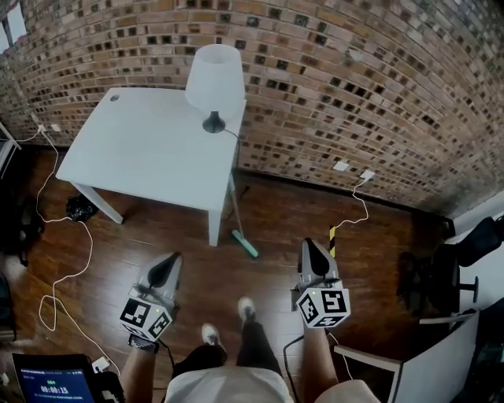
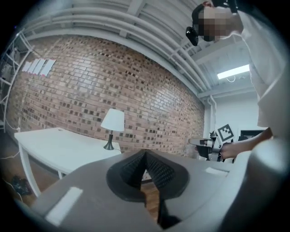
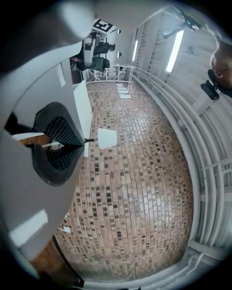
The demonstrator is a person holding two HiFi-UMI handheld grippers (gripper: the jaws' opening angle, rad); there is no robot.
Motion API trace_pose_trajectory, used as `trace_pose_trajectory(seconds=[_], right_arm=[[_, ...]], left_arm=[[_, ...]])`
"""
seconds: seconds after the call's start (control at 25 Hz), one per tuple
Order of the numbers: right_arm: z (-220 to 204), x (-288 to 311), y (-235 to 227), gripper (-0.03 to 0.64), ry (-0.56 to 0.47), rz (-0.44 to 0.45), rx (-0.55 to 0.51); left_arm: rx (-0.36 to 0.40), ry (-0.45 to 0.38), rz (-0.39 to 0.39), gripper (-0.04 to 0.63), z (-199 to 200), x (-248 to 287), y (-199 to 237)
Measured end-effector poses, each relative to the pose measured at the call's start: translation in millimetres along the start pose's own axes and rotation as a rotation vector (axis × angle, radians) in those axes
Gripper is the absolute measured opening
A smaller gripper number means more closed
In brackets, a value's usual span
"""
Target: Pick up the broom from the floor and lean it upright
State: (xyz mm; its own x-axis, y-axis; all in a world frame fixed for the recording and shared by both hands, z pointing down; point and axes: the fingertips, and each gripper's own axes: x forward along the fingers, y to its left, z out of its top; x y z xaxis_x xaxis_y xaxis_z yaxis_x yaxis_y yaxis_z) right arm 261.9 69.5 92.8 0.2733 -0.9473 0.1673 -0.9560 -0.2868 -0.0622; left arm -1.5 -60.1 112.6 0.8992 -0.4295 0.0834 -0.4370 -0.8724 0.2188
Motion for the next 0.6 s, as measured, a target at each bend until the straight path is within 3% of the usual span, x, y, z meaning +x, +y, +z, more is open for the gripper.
trace_pose_trajectory(seconds=[0.28,0.6], right_arm=[[34.4,-64.4,21.9,0.012,0.003,0.003,-0.028],[60.1,-80.6,6.7,0.012,-0.047,0.017,-0.028]], left_arm=[[0.138,-0.053,-0.033,0.0,58.6,-25.0,-31.9],[0.181,-0.057,0.052,0.0,82.0,-27.3,-50.0]])
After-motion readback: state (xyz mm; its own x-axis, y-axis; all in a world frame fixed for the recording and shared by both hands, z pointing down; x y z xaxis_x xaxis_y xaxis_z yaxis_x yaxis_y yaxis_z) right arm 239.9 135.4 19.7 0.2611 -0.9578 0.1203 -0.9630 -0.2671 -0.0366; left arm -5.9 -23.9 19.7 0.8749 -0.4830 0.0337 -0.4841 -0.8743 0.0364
